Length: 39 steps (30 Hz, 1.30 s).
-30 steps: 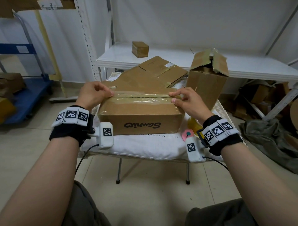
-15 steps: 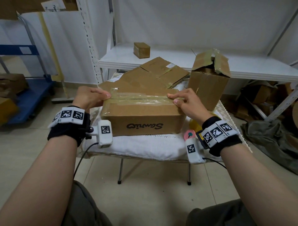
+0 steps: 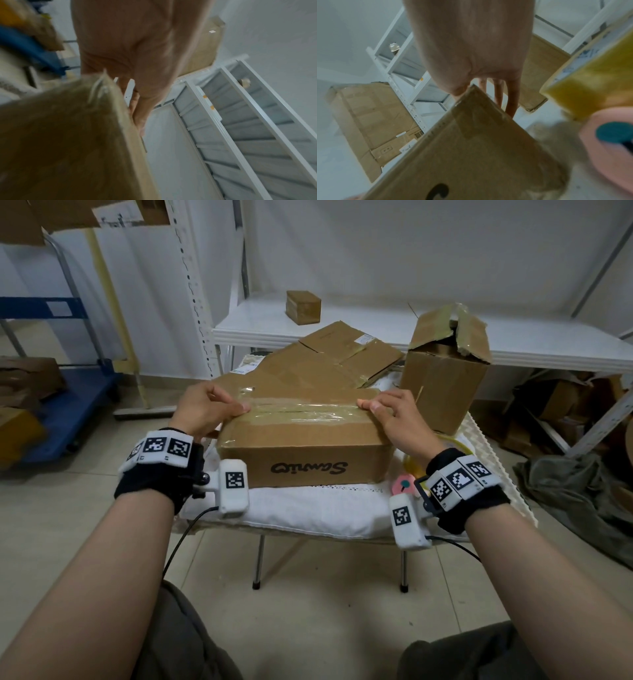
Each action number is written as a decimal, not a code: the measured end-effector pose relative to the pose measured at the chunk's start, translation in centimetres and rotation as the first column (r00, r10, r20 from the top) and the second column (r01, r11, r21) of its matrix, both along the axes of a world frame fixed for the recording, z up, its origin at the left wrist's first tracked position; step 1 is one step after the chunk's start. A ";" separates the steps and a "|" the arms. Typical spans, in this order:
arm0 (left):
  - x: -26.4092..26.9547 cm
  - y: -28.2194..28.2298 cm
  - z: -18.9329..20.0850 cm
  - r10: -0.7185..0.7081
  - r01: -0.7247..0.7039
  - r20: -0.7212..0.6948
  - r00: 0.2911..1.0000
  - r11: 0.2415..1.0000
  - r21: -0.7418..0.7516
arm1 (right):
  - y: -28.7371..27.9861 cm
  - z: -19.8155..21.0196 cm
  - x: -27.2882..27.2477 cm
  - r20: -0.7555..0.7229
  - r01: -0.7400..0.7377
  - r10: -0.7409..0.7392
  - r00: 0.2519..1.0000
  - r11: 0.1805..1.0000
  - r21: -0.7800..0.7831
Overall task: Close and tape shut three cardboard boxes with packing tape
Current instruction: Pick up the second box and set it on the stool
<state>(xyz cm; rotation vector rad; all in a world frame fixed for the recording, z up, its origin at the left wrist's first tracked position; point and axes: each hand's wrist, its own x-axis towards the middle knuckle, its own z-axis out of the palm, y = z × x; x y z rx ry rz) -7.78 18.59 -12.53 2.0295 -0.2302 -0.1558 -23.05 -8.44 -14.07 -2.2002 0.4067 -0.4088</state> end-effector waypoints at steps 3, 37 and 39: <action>-0.2 0.5 0.2 -0.016 0.026 -0.165 0.986 0.998 0.060 | 0.0 -0.3 0.3 0.009 0.061 -0.063 0.998 0.987 0.147; -0.4 0.2 0.2 -0.011 -0.367 -0.495 0.869 0.656 -0.659 | -0.8 0.8 -0.3 -0.084 0.030 0.062 0.995 0.597 0.802; -0.8 -0.3 0.3 -0.056 -0.356 -0.496 0.866 0.627 -0.693 | -0.5 0.9 -0.3 -0.093 0.028 0.084 0.992 0.569 0.822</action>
